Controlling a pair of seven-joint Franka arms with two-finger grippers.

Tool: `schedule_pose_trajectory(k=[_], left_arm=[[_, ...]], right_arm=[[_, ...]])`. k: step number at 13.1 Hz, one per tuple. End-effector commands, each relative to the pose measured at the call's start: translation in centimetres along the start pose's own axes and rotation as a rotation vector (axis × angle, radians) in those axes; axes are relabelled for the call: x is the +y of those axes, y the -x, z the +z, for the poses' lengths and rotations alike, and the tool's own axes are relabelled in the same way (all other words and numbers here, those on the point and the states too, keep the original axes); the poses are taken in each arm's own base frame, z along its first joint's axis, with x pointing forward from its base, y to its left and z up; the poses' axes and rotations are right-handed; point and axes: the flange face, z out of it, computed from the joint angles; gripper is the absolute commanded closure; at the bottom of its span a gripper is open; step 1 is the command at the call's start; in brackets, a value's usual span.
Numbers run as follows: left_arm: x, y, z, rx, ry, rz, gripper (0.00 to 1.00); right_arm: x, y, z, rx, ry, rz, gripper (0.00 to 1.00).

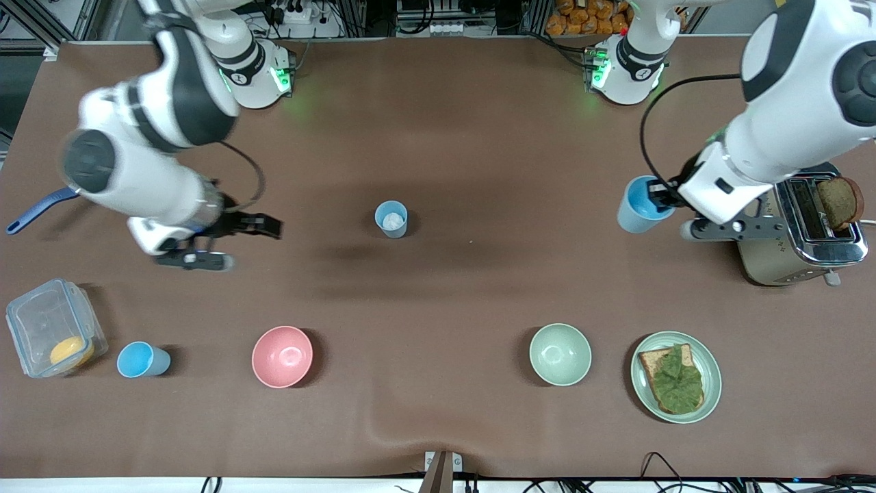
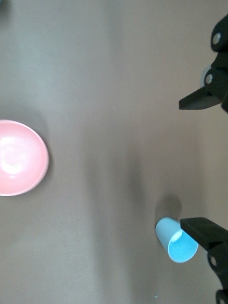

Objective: Stack blue cups with both arms
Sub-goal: 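Carry the left cup over the tissue cup while the right gripper retracts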

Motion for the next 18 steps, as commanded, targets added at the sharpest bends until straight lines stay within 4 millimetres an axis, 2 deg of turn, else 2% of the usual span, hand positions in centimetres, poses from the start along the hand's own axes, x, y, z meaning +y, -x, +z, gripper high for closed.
schedule_pose_trajectory(k=[1,3,4,5,7,9,10,12,13,14,15,16,17,18], left_arm=[[4.6,1.1,0.6,-0.007,0.048,-0.077,1.00],[9.9,2.5,2.0,0.007,0.059,-0.126,1.00],[13.0,3.5,2.8,0.017,0.072,-0.175,1.00],[15.5,3.5,4.5,0.019,0.088,-0.244,1.00],[21.9,4.9,7.5,0.042,0.150,-0.344,1.00],[27.2,6.5,11.4,0.026,0.182,-0.369,1.00],[29.4,7.0,12.7,0.016,0.201,-0.390,1.00],[33.0,7.4,15.8,-0.017,0.217,-0.453,1.00],[34.9,8.6,17.7,-0.019,0.217,-0.429,1.00],[35.9,8.9,19.8,-0.019,0.217,-0.431,1.00],[37.3,10.2,21.8,-0.031,0.198,-0.456,1.00],[37.8,10.4,23.7,-0.029,0.184,-0.472,1.00],[38.8,11.5,24.8,-0.016,0.182,-0.455,1.00],[38.9,11.3,25.9,-0.004,0.168,-0.462,1.00]], right_arm=[[7.5,1.8,-6.0,0.023,-0.005,-0.089,0.00],[12.8,3.4,-8.9,0.023,-0.019,-0.108,0.00],[14.0,4.0,-10.0,0.031,-0.020,-0.107,0.00],[14.8,4.3,-10.4,0.033,-0.021,-0.097,0.00],[14.7,5.4,-11.9,0.054,-0.019,-0.082,0.00],[13.9,6.0,-12.5,0.058,-0.016,-0.043,0.00],[13.6,6.4,-12.7,0.054,-0.015,-0.029,0.00],[13.1,6.8,-12.5,0.053,-0.012,-0.036,0.00],[13.1,6.7,-12.4,0.057,-0.012,-0.037,0.00],[12.9,6.3,-12.3,0.060,-0.005,-0.043,0.00],[12.6,6.0,-12.5,0.071,-0.001,-0.051,0.00],[12.3,5.3,-13.1,0.091,-0.001,-0.058,0.00],[12.2,4.1,-13.5,0.095,-0.005,-0.063,0.00],[12.3,3.2,-14.0,0.106,-0.005,-0.063,0.00]])
